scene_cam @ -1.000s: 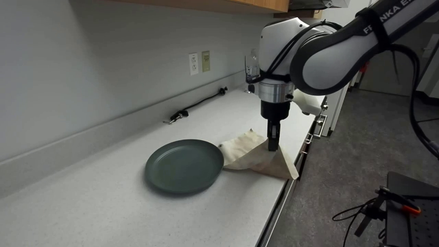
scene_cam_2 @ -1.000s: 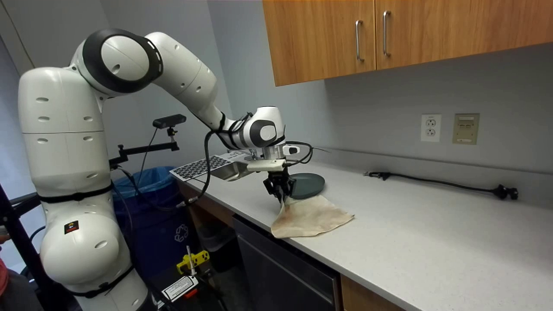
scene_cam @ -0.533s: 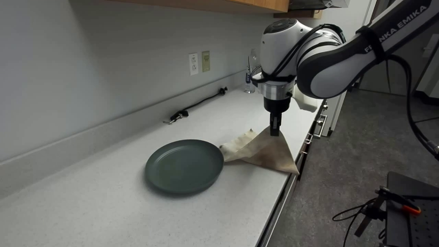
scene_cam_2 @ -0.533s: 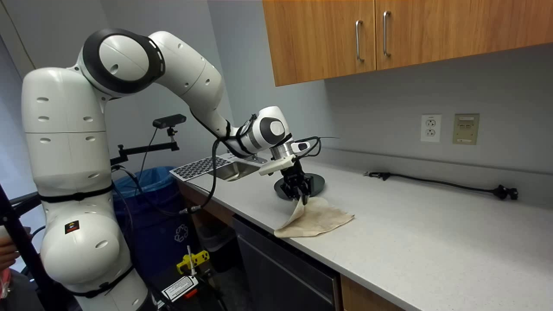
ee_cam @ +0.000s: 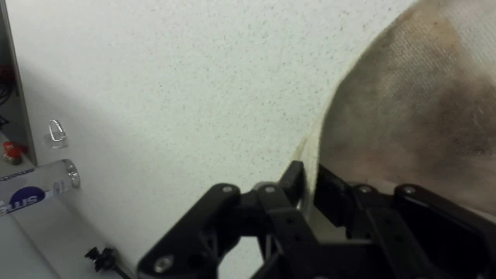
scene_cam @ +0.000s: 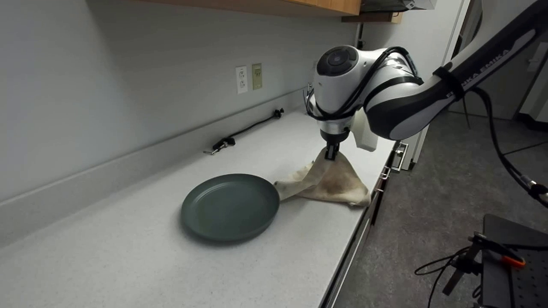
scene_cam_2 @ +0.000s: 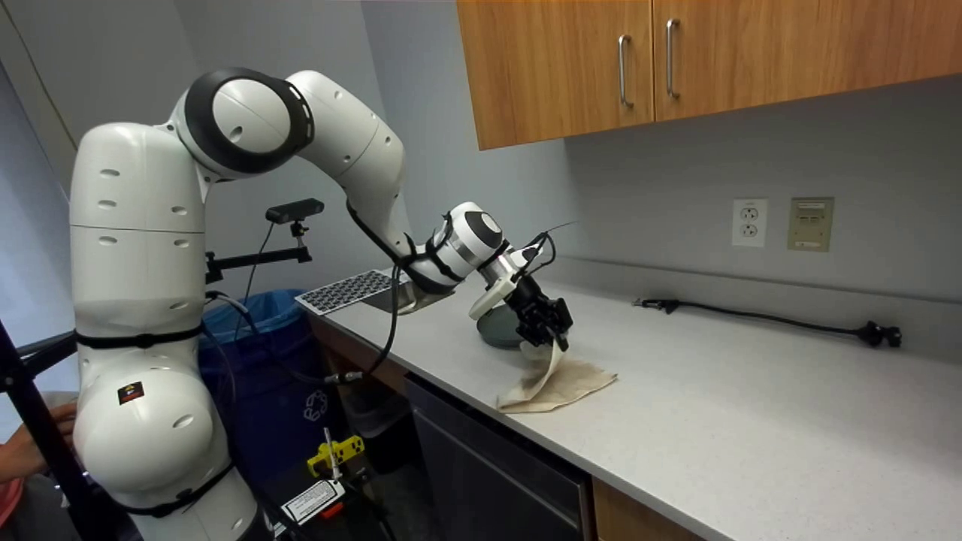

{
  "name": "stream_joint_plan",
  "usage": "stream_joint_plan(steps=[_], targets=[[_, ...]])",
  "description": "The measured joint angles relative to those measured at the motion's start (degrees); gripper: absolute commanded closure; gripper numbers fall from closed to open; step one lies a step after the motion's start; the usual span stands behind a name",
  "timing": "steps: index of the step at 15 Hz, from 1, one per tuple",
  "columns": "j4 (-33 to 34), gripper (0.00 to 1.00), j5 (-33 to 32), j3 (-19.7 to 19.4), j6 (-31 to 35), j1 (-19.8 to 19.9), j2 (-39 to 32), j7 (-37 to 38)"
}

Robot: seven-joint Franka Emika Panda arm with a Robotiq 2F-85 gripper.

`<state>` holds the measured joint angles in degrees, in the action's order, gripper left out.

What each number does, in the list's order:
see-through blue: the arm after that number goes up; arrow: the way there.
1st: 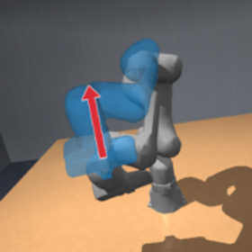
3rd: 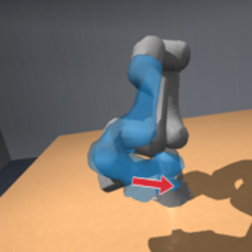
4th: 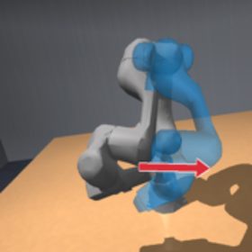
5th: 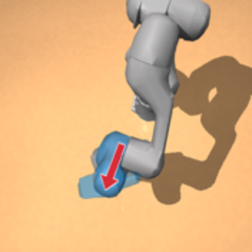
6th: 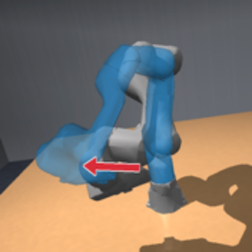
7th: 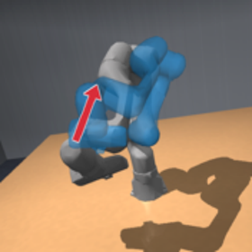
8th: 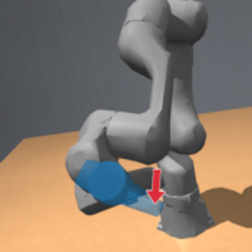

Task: Fold the towel into a triangle twice

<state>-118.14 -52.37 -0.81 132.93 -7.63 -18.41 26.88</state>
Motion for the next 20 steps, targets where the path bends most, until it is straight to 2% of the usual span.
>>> stream_joint_plan(steps=[5, 12, 13, 20], targets=[[4.06, 0.97, -4.55, 0.0, -0.01, -0.77, -4.94, 8.58], [8.33, 0.97, -14.06, -0.48, -0.33, -1.14, -9.79, 20.18], [8.7, 0.71, -15.07, -0.48, -0.41, -1.14, -10.19, 21.3], [9.98, 0.18, -15.77, -0.3, -0.59, -1.12, -11.65, 24.12]])
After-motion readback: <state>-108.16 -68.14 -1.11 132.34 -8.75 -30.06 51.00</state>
